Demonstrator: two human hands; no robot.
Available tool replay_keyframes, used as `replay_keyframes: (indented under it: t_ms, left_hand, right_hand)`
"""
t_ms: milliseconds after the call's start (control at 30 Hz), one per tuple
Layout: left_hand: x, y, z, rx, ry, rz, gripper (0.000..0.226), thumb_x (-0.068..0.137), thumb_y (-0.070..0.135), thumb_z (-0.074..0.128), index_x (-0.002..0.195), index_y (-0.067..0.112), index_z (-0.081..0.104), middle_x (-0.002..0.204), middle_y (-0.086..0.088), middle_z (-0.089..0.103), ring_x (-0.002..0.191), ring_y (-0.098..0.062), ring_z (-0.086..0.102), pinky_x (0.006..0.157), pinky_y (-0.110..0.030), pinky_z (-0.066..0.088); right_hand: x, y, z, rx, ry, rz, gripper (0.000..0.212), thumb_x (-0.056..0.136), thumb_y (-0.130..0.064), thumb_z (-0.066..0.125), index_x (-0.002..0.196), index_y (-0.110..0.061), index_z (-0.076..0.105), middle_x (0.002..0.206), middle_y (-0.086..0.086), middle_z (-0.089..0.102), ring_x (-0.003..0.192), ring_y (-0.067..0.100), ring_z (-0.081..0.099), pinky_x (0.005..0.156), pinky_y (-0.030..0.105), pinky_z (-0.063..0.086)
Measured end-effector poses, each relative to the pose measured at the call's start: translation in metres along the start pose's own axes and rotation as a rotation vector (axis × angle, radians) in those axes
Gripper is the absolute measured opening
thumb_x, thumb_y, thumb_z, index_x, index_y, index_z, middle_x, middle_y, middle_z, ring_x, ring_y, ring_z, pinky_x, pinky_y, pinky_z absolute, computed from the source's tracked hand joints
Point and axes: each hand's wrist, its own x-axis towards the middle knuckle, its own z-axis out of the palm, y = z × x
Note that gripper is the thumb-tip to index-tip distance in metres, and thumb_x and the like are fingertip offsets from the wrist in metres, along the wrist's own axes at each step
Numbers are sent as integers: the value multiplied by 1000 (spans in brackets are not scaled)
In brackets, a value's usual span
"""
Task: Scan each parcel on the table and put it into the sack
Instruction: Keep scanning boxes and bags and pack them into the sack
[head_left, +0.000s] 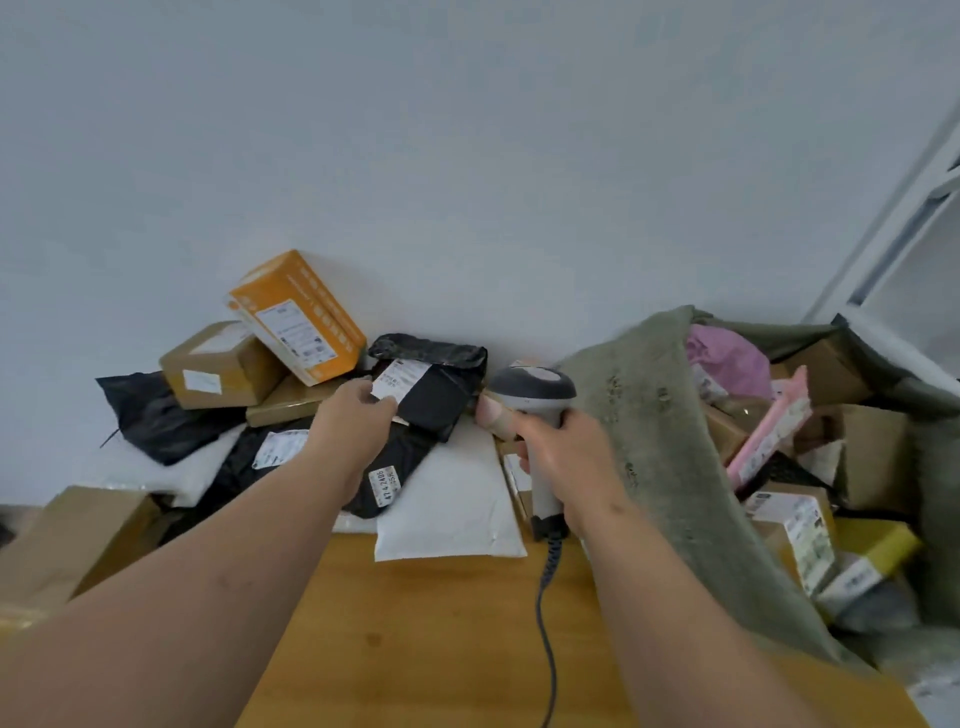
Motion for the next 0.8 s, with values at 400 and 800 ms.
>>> replay_keyframes:
  t_ms: [400, 800]
  left_hand:
    - [38, -48, 14, 89, -47, -129, 48, 101, 31, 51, 147, 18, 43, 146, -5, 48, 101, -17, 49, 81, -31, 40]
    - [103, -49, 131, 424, -342, -62, 49, 99, 28, 48, 147, 20, 43, 151, -5, 44, 133, -28, 45, 110, -39, 36]
  right_hand:
    - [53, 76, 46, -43, 13, 195, 27, 83, -31, 71, 92, -7, 66, 80, 7, 65, 90, 32, 66, 86, 44, 57]
    - [112, 150, 35, -178, -31, 297, 30, 88, -26, 68, 115, -15, 61, 98, 0, 65, 89, 17, 61, 68, 24, 46]
